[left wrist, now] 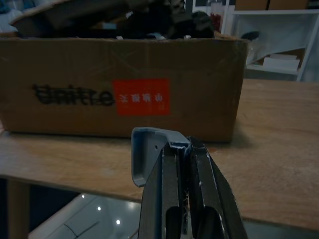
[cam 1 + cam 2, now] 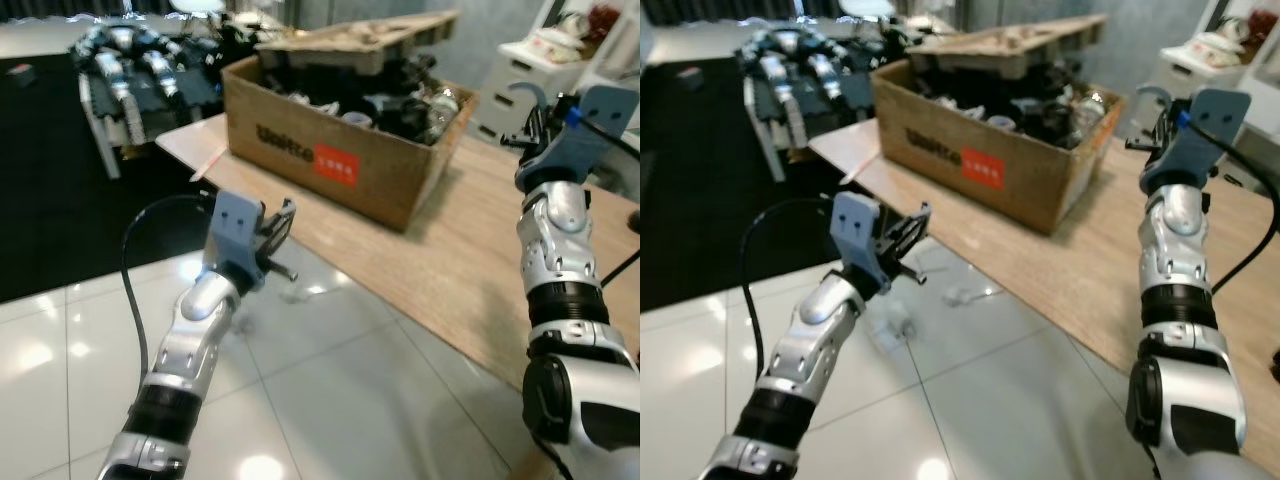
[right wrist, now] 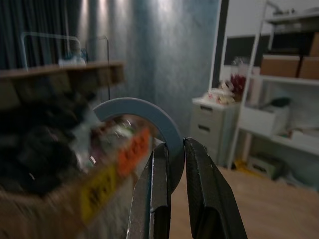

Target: Picking trash to rubbish bin

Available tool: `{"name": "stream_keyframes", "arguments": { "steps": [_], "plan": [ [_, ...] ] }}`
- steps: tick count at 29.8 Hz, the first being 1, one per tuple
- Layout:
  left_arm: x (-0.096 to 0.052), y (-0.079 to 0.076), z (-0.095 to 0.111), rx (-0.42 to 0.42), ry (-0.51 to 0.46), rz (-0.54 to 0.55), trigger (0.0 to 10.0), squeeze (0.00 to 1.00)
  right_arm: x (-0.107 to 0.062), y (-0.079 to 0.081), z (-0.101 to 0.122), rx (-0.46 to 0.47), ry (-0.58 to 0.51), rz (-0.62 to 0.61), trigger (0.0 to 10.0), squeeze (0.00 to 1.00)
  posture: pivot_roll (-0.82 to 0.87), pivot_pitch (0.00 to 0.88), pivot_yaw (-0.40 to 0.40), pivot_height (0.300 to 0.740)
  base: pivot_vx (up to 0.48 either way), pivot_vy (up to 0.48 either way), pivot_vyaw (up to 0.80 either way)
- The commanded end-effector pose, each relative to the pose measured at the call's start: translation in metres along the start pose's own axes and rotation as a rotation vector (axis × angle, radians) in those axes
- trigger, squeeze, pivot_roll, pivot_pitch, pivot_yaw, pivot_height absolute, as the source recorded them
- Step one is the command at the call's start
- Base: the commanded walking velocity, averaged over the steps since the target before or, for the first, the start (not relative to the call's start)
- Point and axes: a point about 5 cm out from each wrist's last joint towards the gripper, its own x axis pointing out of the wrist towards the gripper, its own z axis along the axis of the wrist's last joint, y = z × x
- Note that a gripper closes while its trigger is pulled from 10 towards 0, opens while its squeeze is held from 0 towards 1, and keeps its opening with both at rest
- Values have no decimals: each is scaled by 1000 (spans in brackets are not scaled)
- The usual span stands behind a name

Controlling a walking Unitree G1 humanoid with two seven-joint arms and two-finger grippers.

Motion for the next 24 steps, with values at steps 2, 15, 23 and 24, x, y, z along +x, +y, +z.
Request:
{"name": "stream_keyframes", "arguments": {
  "steps": [2, 15, 23, 24],
  "plan": [
    [1, -1, 2, 8, -12, 3, 10000, 0, -1, 3, 1, -10, 0, 27, 10000, 0, 42, 20, -38, 740, 0, 0, -800],
    [-2, 10, 13, -5, -70, 52, 10000, 0, -4, 14, 2, -21, -27, 98, 10000, 0, 46, 31, -39, 740, 23, 0, -45],
    [2, 19, 28, -11, -133, 76, 10000, 0, -4, 13, 3, -26, -29, 101, 10000, 0, 37, 25, -38, 740, 187, 0, 0],
    [2, 20, 31, -11, -142, 76, 10000, 0, -4, 13, 3, -22, -31, 102, 10000, 0, 36, 23, -36, 740, 368, 0, 0]
  ]
}}
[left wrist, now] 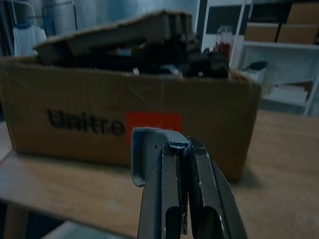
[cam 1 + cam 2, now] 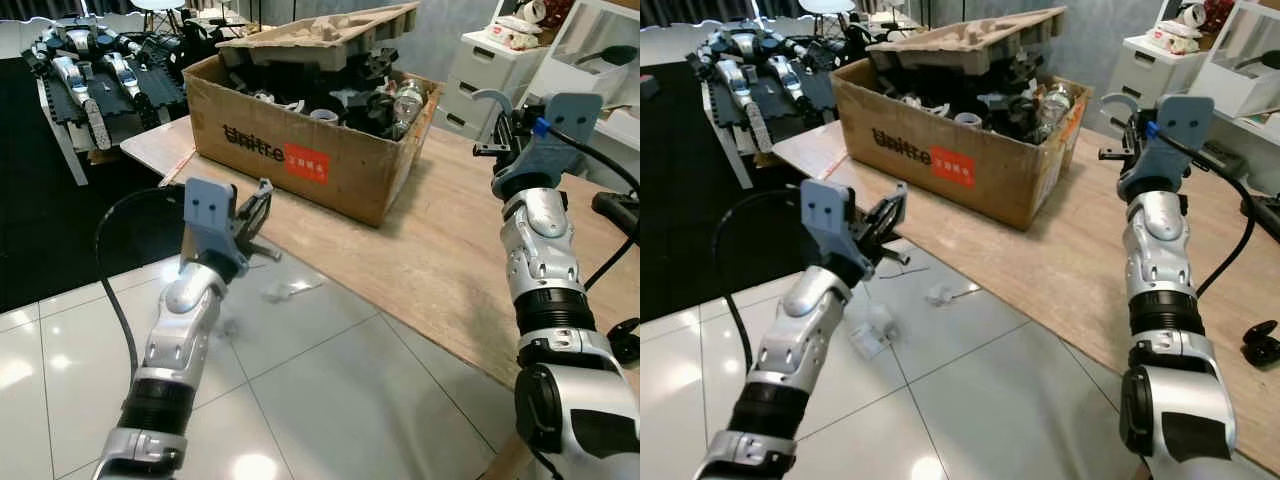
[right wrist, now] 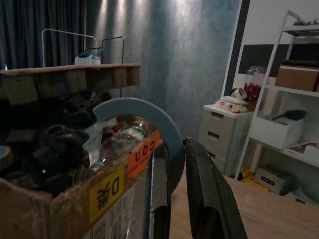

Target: Picking trash to rubbish bin

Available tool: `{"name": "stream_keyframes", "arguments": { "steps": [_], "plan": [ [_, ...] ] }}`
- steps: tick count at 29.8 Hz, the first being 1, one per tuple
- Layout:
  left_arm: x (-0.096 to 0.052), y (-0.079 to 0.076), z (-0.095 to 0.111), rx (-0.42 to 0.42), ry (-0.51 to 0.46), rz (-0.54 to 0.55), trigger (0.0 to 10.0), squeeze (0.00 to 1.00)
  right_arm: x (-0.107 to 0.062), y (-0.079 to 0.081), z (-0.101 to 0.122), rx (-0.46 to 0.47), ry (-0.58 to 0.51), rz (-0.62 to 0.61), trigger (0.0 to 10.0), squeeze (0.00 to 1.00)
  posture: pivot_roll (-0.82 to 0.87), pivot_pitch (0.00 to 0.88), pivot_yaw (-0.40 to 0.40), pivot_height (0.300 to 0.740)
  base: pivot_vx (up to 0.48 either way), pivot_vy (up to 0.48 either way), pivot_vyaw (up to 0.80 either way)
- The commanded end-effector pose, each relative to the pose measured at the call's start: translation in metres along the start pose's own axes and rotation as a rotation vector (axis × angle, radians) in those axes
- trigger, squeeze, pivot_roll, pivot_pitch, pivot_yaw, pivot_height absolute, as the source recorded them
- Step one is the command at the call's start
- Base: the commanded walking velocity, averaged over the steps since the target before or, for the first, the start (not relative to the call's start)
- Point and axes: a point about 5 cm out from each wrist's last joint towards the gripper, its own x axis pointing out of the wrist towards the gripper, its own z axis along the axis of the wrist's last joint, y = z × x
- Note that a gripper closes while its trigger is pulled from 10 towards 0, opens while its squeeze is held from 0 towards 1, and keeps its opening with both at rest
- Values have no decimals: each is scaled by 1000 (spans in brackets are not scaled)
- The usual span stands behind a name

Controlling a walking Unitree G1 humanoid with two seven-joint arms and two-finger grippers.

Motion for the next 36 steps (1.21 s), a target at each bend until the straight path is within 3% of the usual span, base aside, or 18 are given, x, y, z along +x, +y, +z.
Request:
{"name": "stream_keyframes", "arguments": {
  "steps": [1, 17, 27, 36],
  "plan": [
    [2, 2, 9, 11, -36, -5, 10000, 0, -1, -1, 3, -2, -15, 5, 10000, 0, 36, 23, -36, 740, 368, 0, 0],
    [3, 0, 14, 4, -59, -15, 10000, 0, -4, 1, 0, 4, -2, 20, 10000, 0, 34, 30, -34, 740, 350, 0, 0],
    [4, -1, 15, -6, -64, -17, 10000, 0, -3, -2, 3, 7, -3, 18, 10000, 0, 32, 32, -34, 740, 372, 0, -780],
    [6, -5, 20, -29, -96, -35, 10000, 0, -1, -5, 15, -11, -53, 7, 10000, 0, 32, 25, -34, 740, 0, 0, -89]
  ]
}}
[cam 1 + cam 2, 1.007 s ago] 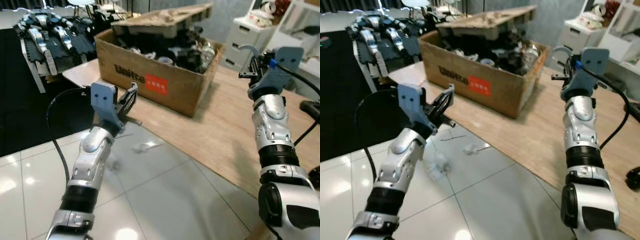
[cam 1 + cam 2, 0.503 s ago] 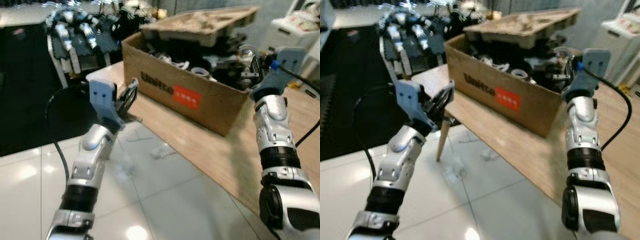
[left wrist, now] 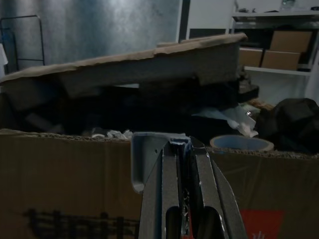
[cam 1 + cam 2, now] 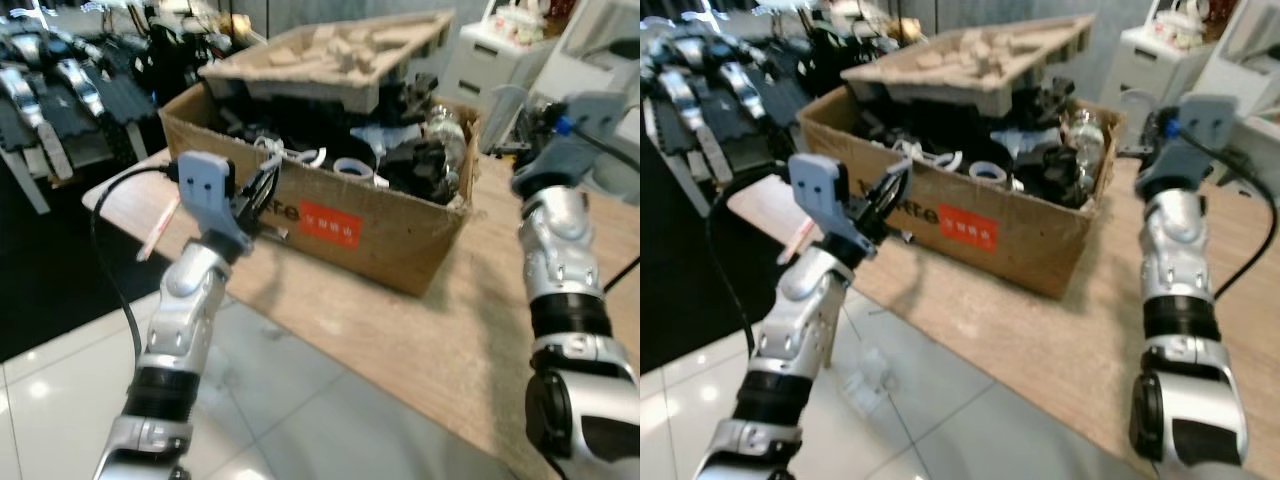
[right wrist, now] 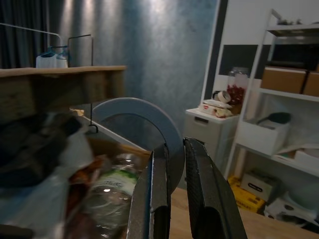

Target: Picking trash to rubbish bin

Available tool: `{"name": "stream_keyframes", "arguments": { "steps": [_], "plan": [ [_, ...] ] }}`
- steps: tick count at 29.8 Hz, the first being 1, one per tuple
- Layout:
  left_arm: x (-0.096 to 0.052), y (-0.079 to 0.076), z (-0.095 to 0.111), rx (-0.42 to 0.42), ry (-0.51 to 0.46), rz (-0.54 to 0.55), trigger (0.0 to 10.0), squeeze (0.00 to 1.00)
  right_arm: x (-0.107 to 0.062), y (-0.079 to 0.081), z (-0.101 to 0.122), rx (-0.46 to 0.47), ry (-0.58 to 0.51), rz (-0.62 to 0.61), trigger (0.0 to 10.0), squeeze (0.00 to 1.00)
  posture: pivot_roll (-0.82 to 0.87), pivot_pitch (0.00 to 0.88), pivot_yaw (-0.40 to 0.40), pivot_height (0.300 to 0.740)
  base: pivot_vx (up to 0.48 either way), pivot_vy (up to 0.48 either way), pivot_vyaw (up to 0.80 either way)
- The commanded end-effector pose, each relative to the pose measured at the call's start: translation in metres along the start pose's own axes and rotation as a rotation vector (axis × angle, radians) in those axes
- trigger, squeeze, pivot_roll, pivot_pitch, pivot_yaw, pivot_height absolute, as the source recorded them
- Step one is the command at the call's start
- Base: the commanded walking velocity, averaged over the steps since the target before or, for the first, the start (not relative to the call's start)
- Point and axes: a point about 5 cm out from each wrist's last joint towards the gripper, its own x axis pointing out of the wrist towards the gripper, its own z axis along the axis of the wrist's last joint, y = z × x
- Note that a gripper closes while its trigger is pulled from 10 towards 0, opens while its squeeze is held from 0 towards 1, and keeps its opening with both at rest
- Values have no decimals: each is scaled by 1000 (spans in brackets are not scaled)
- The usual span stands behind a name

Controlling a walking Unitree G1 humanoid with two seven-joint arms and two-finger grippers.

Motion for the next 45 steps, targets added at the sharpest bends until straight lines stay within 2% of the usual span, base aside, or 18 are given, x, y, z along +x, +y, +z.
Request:
{"name": "stream_keyframes", "arguments": {
  "steps": [1, 8, 10, 24, 32, 45],
  "plan": [
    [-2, -1, -4, -3, 13, 2, 10000, 0, 1, 2, 2, 4, -8, 8, 10000, 0, 32, 25, -35, 740, 0, 0, 0],
    [-3, 1, -4, 6, 14, 14, 10000, 0, -1, 4, -4, -11, 27, 30, 10000, 0, 36, 24, -38, 740, 0, 0, 0],
    [-3, 2, -3, 8, 11, 17, 10000, 0, -2, 11, -12, -33, 71, 70, 10000, 0, 41, 25, -39, 740, 0, 0, 0],
    [-4, 7, 5, 23, -3, 23, 10000, 0, -9, 22, -22, -9, 106, 126, 10000, 0, 84, 47, -28, 740, 0, 0, 0],
    [-9, 7, 9, 28, -11, 30, 10000, 0, -10, 29, -20, 6, 94, 157, 10000, 0, 96, 68, -31, 740, 0, 0, 0],
    [-12, 11, 16, 39, -18, 48, 10000, 0, -13, 29, -18, 14, 86, 173, 10000, 0, 94, 93, -33, 740, 0, 0, 0]
  ]
}}
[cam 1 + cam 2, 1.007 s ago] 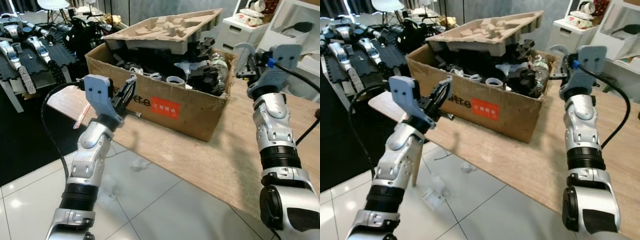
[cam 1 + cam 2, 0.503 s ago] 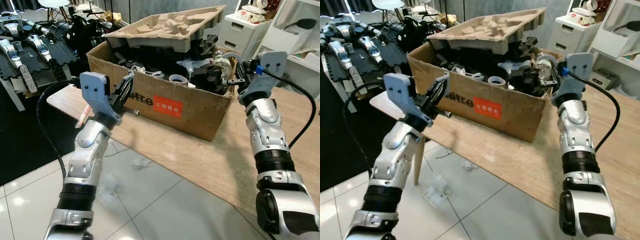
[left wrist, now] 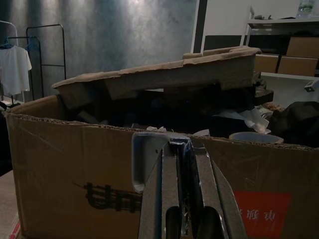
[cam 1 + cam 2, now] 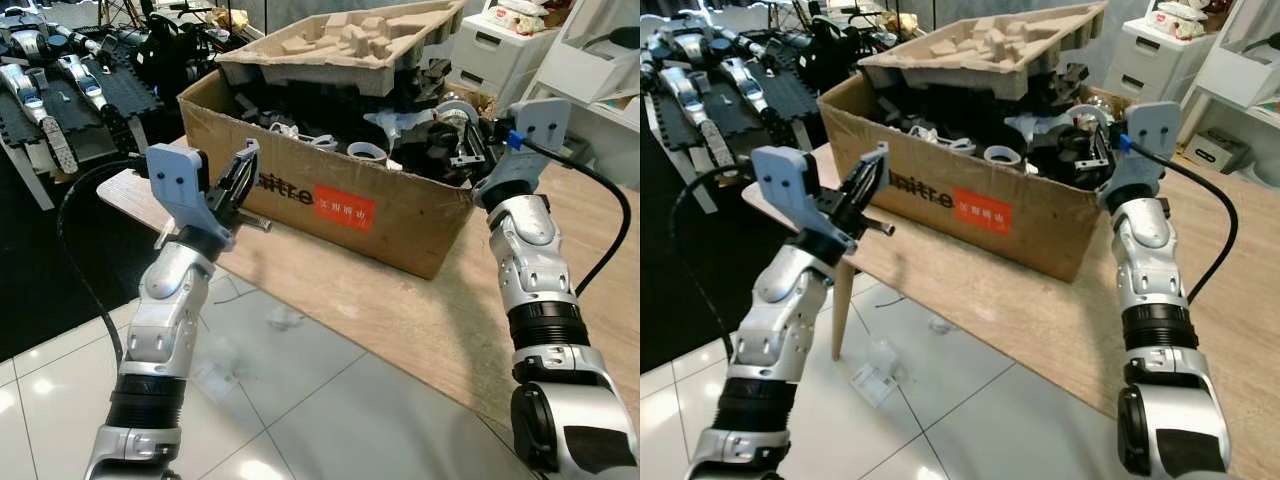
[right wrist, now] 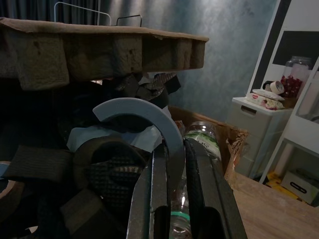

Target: Picking trash to rubbish bin

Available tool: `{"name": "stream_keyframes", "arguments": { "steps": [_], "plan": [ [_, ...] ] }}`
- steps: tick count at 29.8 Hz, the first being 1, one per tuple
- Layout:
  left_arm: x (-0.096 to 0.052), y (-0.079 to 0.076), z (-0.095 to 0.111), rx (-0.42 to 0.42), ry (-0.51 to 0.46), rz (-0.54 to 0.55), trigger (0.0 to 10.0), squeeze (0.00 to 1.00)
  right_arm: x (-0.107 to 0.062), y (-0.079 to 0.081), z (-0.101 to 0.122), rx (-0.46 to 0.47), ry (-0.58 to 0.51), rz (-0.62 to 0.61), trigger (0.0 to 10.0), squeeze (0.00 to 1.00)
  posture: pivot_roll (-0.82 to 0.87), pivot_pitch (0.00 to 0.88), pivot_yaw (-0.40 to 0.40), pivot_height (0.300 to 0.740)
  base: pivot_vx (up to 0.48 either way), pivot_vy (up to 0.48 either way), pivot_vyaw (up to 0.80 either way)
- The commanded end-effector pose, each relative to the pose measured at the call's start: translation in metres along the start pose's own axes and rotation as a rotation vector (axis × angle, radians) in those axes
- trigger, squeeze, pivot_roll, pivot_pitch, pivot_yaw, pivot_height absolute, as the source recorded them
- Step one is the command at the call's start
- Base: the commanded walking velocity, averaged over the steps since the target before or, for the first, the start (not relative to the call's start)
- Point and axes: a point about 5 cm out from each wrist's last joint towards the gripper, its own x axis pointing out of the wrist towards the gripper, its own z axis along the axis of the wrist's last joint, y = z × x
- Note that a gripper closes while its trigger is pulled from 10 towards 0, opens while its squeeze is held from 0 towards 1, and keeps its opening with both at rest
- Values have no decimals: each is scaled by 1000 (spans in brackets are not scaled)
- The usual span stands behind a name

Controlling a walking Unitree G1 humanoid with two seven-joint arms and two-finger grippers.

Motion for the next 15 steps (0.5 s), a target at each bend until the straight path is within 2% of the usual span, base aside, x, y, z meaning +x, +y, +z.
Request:
{"name": "stream_keyframes", "arguments": {
  "steps": [1, 15],
  "plan": [
    [-3, 3, 1, 14, 14, 3, 10000, 0, -3, -1, -5, 14, 23, -2, 10000, 0, 94, 94, -32, 740, 0, 0, 0],
    [-5, 4, 6, 21, 8, 12, 10000, 0, -4, 0, -4, 18, 21, 2, 10000, 0, 101, 106, -30, 740, 0, 0, 0]
  ]
}}
